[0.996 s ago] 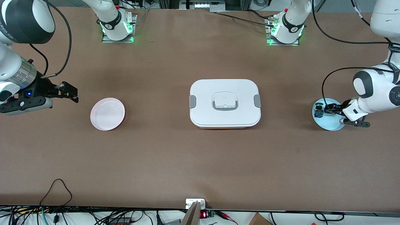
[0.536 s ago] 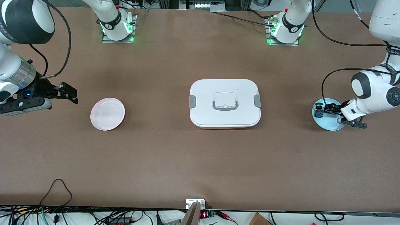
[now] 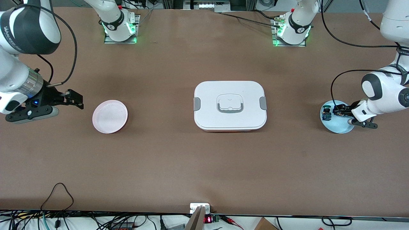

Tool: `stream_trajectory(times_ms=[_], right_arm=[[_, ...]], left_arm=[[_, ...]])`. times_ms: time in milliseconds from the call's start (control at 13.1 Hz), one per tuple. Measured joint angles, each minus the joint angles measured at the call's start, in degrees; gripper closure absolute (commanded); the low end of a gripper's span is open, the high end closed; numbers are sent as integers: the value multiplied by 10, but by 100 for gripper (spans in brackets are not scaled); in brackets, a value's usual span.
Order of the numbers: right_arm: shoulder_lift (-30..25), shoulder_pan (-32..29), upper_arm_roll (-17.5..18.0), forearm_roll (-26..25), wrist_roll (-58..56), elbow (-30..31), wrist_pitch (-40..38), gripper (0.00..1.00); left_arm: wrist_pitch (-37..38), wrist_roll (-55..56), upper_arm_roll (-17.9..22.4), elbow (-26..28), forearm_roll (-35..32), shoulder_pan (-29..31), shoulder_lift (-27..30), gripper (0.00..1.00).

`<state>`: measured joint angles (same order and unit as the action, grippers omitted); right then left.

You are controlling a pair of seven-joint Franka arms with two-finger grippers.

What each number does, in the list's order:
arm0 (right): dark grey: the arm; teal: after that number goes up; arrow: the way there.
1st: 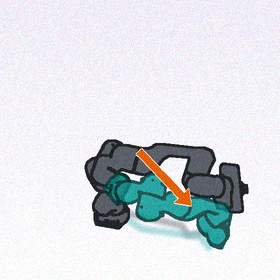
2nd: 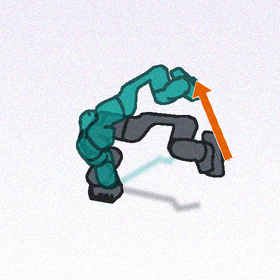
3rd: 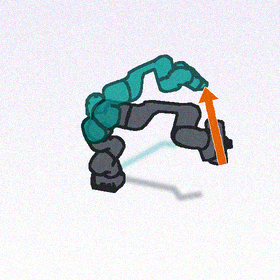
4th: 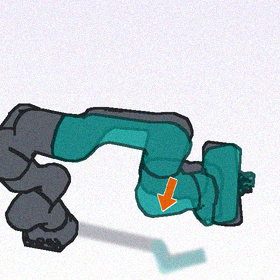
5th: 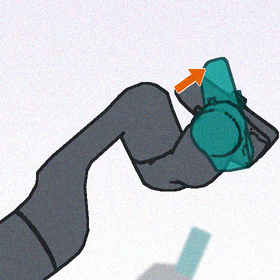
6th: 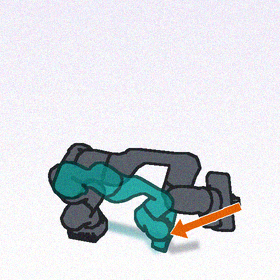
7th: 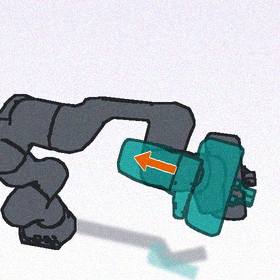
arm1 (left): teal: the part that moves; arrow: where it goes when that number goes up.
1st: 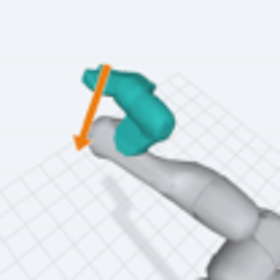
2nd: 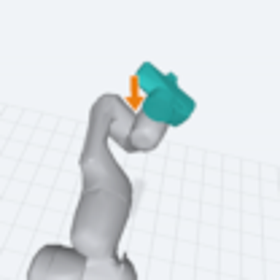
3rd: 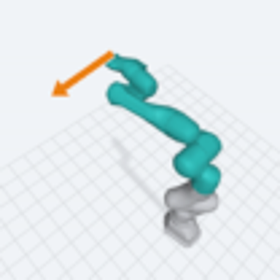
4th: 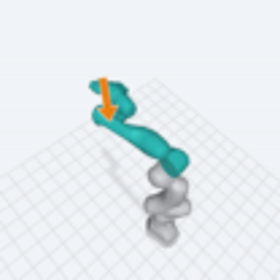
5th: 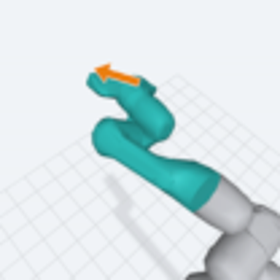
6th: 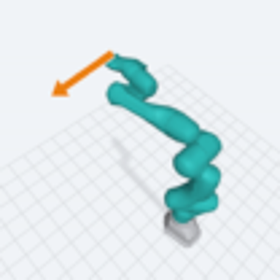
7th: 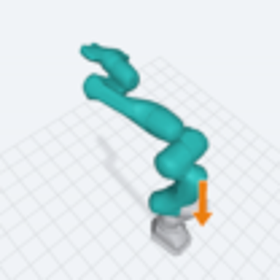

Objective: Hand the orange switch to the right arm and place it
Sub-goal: 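Lift the orange switch with the left gripper while the right gripper rises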

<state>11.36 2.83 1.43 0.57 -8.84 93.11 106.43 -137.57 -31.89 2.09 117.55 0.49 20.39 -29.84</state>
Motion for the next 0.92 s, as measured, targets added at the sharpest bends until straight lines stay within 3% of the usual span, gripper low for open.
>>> stream_trajectory(times_ms=[306, 383, 536, 613, 766, 919], right_arm=[[33, -5, -3, 0, 0, 0, 0, 0], [29, -5, -3, 0, 0, -2, -3, 0], [16, -4, -2, 1, 0, -5, -17, 0], [8, -2, 1, 1, 0, -6, -22, 0], [-9, 12, 9, 3, 0, -7, -35, 0], [-30, 22, 12, 28, 1, -7, -59, 0]], left_arm=[[3, 12, -1, 3, 0, 0, 0, 0], [3, 13, -1, 3, 0, 0, 0, 7], [3, 13, -1, 3, 0, 0, 0, 55], [3, 13, -1, 3, 0, 0, 0, 69], [5, 13, 0, 3, 0, 0, 5, 90], [19, 13, -3, 2, 0, 0, 13, 98]])
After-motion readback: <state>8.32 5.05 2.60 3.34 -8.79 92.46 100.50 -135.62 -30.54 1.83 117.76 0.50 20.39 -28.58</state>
